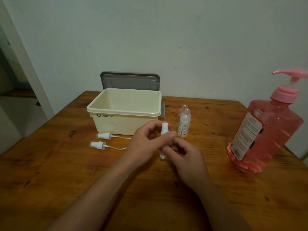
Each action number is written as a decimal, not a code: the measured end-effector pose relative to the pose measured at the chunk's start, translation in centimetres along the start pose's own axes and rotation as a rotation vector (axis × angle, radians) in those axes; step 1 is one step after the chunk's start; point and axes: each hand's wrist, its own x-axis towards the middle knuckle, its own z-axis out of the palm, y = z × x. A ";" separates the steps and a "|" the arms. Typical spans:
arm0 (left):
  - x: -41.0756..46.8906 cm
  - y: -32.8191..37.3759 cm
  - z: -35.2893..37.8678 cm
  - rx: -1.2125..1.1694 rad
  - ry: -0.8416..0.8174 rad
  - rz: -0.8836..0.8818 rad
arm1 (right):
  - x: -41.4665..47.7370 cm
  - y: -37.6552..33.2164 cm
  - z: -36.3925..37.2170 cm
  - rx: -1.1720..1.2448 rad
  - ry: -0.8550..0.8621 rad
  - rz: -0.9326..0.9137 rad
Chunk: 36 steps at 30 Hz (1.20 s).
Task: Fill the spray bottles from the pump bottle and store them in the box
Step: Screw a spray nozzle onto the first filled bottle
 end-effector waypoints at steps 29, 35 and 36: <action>-0.1 0.0 -0.2 0.050 0.024 -0.027 | 0.1 -0.2 0.1 -0.003 0.021 0.027; 0.0 0.0 -0.5 -0.027 0.043 -0.055 | 0.0 -0.2 0.1 0.019 0.005 0.003; 0.0 0.0 -0.5 -0.052 0.032 -0.060 | 0.0 -0.3 0.1 0.023 0.001 0.001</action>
